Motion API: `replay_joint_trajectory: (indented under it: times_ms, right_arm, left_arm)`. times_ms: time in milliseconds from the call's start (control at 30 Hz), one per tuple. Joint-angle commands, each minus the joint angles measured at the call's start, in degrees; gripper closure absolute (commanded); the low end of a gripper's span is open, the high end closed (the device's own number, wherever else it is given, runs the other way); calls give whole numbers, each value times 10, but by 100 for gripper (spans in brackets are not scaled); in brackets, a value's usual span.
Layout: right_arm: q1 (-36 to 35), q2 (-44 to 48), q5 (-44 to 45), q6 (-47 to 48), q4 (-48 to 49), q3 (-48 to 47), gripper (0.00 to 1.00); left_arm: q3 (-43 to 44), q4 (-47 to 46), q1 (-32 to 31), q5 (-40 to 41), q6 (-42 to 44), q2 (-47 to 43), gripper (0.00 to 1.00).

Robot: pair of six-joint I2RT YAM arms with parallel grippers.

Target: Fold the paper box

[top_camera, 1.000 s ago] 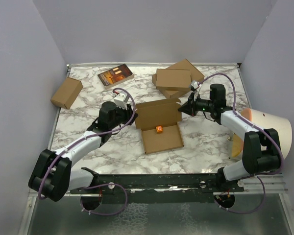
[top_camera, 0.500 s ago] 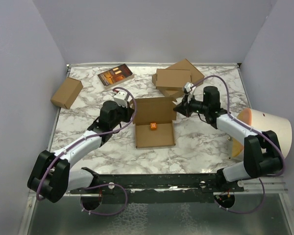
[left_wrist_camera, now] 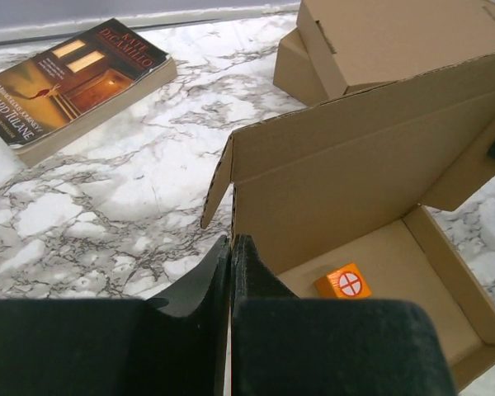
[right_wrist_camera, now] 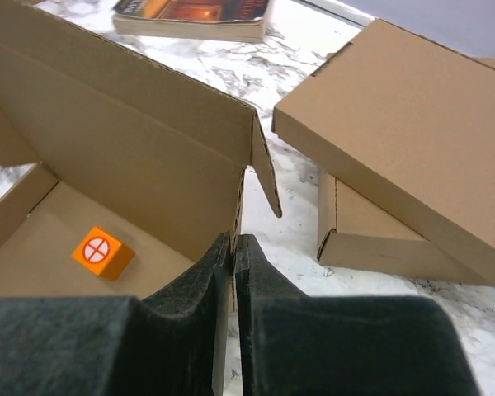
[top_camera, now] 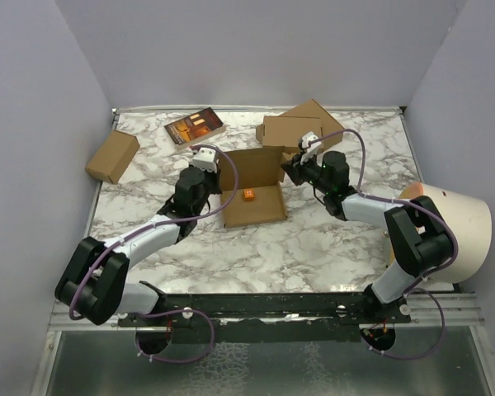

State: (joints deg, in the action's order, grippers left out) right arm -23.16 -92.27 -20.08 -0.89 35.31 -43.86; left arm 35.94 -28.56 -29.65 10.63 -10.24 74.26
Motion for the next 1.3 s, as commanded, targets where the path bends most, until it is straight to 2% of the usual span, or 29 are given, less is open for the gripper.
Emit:
replay_joint_trajectory:
  times_ms: [0,267,1033,1267]
  right_arm:
    - [-39,-38,100,-30,86,-26,91]
    - [-65,-32,138,-41,70,1,89]
    - [-82,90,86,-37,-46,105,89]
    - [-82,89,79,-92,-89,95,89]
  left_arm:
    - [19,-70,-12,9,-1,33,100]
    - [-16,-82,-34,19,-43,45,100]
    - [-93,-96,-131,172,-123,32,100]
    - [-119,-97,-147,179,-151,26,100]
